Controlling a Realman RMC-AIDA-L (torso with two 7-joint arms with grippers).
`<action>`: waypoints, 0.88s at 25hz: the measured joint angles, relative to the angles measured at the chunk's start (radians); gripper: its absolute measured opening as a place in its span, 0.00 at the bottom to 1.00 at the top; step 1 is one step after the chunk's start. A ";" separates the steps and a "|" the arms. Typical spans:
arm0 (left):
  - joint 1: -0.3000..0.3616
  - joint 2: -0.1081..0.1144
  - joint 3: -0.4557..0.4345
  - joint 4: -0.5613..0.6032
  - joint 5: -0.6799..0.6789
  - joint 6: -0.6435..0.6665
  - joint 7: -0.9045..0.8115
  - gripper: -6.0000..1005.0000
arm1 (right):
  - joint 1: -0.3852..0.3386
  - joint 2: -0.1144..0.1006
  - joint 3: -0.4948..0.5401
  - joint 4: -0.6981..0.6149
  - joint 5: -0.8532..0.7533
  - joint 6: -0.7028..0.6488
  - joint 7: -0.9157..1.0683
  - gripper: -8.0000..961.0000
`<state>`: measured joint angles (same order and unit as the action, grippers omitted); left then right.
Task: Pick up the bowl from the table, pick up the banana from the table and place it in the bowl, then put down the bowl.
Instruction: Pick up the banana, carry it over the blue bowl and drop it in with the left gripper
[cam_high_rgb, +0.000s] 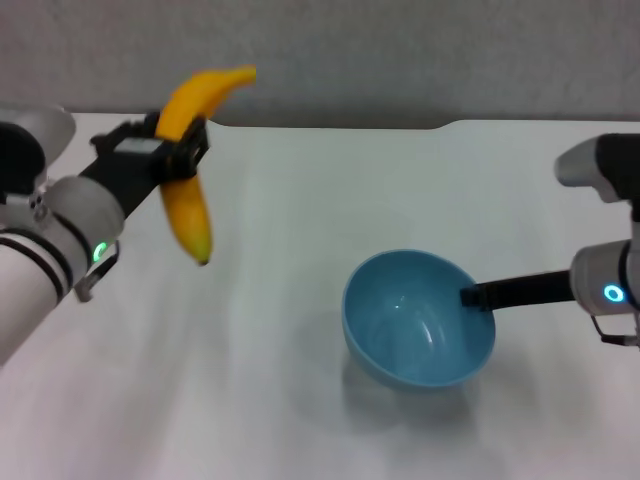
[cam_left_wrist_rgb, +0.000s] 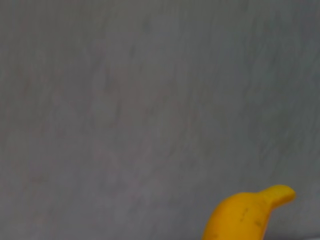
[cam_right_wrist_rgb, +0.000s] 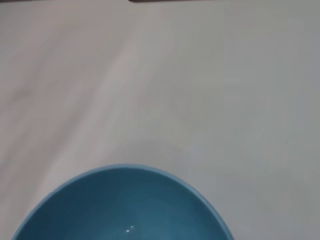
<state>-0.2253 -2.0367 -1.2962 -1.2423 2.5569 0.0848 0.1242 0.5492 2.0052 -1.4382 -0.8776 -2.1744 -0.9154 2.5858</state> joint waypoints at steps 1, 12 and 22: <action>0.007 0.000 0.015 -0.014 -0.016 0.019 -0.001 0.57 | 0.013 0.000 0.001 0.019 0.001 0.005 0.000 0.12; 0.023 -0.001 0.242 -0.013 -0.064 0.308 -0.008 0.60 | 0.108 0.007 -0.011 0.069 0.052 0.024 0.025 0.13; -0.053 -0.002 0.334 0.156 -0.065 0.435 -0.131 0.63 | 0.140 0.007 -0.026 0.048 0.123 0.028 0.025 0.14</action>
<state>-0.2783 -2.0388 -0.9627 -1.0865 2.4919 0.5194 -0.0071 0.6894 2.0124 -1.4642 -0.8300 -2.0514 -0.8874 2.6111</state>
